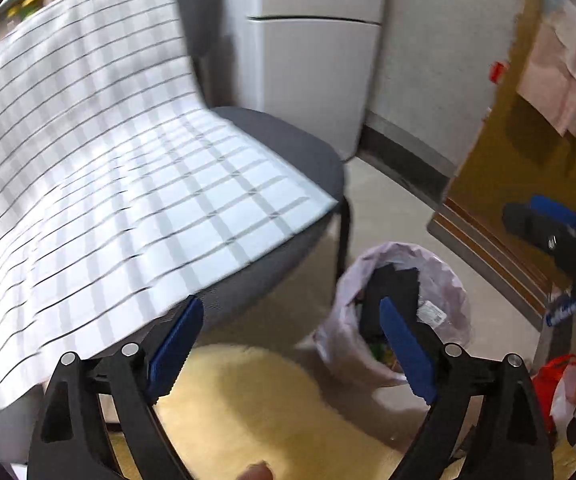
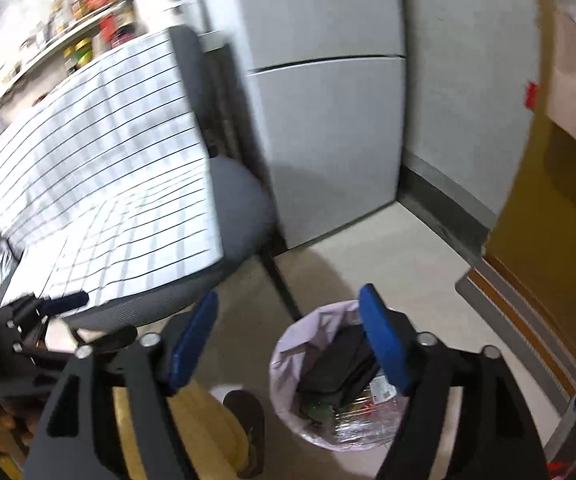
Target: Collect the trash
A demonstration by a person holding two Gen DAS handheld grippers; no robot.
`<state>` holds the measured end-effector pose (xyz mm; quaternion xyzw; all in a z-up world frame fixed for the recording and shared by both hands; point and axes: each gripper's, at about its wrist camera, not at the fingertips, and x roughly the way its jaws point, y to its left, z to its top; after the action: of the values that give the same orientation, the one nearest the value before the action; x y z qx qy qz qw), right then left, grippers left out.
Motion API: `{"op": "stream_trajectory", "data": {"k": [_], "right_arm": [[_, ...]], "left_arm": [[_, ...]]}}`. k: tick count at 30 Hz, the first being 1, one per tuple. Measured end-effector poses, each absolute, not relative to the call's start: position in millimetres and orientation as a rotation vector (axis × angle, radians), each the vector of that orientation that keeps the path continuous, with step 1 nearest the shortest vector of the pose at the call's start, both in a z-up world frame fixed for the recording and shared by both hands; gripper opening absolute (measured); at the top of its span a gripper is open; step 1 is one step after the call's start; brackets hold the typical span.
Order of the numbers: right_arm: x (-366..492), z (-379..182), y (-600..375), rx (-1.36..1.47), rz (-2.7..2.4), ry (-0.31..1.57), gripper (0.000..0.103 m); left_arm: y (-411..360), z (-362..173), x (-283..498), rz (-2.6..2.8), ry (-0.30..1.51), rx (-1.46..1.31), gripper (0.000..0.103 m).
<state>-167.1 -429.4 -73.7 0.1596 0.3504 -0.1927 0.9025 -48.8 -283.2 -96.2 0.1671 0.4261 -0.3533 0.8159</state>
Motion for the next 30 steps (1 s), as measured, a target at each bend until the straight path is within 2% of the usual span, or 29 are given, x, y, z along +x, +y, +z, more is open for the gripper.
{"op": "stream_trajectory", "data": {"k": [8, 16, 23, 30], "right_arm": [[-150.2, -27.8, -368.5, 0.216, -0.262, 0.763, 0.097], [-146.5, 12.9, -324.5, 0.077, -0.163, 0.770, 0.097], [-156.3, 49.9, -313.9, -0.008, -0.130, 0.716, 0.097], [-163.2, 53.1, -320.4, 0.004, -0.124, 0.736, 0.097]], "left_arm": [[-203.1, -43.3, -37.8, -0.656, 0.895, 0.263, 0.094], [-146.0, -4.6, -31.6, -0.589, 0.962, 0.151, 0.094], [-123.5, 28.6, -42.8, -0.498, 0.881, 0.185, 0.094], [-118.9, 38.4, -53.6, -0.503, 0.861, 0.201, 0.094]]}}
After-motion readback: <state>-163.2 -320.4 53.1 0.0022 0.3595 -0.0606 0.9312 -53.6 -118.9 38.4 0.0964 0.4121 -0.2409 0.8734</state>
